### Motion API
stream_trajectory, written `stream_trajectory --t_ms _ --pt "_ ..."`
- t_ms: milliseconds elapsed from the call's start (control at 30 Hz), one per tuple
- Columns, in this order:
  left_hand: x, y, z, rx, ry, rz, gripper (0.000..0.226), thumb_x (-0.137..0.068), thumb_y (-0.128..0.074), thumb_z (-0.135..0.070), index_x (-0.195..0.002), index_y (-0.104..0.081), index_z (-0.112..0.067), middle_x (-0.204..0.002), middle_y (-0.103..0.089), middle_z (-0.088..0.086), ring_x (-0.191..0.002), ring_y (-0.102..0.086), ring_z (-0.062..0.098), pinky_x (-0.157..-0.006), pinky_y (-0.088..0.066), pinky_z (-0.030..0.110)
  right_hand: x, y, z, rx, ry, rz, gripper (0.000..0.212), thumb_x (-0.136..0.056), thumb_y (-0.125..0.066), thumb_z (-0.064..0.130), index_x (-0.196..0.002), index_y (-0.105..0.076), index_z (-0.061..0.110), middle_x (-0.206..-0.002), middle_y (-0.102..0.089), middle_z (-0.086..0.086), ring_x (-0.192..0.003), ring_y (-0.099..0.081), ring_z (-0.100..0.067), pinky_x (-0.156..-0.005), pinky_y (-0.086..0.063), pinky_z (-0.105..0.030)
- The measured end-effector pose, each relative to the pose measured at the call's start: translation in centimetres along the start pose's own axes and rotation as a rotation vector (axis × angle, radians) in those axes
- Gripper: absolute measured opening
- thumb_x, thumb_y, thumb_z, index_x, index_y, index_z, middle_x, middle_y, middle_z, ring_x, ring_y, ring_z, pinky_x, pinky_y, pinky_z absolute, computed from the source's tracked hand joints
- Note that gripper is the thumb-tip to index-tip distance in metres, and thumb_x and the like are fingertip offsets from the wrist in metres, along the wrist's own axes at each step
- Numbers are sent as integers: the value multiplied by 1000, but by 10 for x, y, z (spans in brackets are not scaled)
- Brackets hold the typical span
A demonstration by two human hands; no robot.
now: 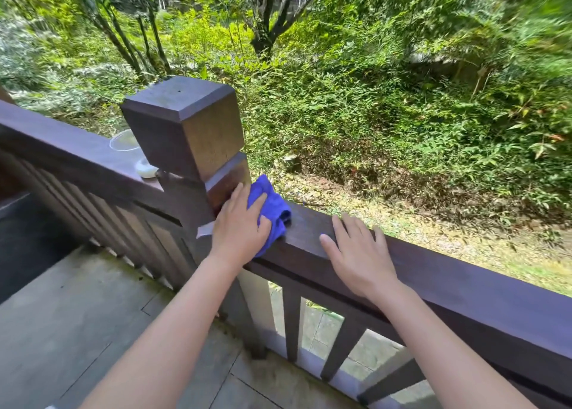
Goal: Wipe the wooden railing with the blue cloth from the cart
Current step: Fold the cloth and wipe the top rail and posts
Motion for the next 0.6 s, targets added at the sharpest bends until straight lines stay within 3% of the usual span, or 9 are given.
stream_trajectory --t_ms 200,333,467,600 --pt "6 -2 3 -106 -90 59 50 -92 -35 -23 -140 -34 -11 -154 -22 16 -142 -17 29 -113 -22 39 4 0 -2 -5 20 55 68 -89 -5 55 -147 -8 20 -158 -6 -1 -145 -1 -16 -117 2 -45" --pt "16 2 7 -83 -119 147 62 -85 -25 -30 -145 -24 -12 -157 -10 14 -145 -6 26 -117 -16 39 8 7 6 -52 25 43 60 -94 -19 48 -146 -11 19 -158 -5 -2 -145 0 -17 -118 1 -41" --pt "14 4 11 -60 -200 295 70 -82 -35 -27 -147 -10 -15 -157 9 13 -144 9 26 -117 -4 39 -6 20 71 -39 292 -116 61 -91 -41 42 -144 -22 16 -155 -20 -5 -143 -14 -20 -117 -12 -38" --pt "18 12 10 -213 -313 155 72 -89 -47 -23 -147 -4 -15 -154 17 0 -145 4 21 -117 -8 38 -37 1 122 -142 298 11 67 -86 -56 32 -142 -26 10 -148 -35 -9 -137 -30 -23 -110 -30 -39"
Point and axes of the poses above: each hand's wrist, its own x-axis away from the middle knuckle, its own y-axis out of the back of the hand, z = x × y, the point moved 6 cm from there along -x, towards the middle knuckle
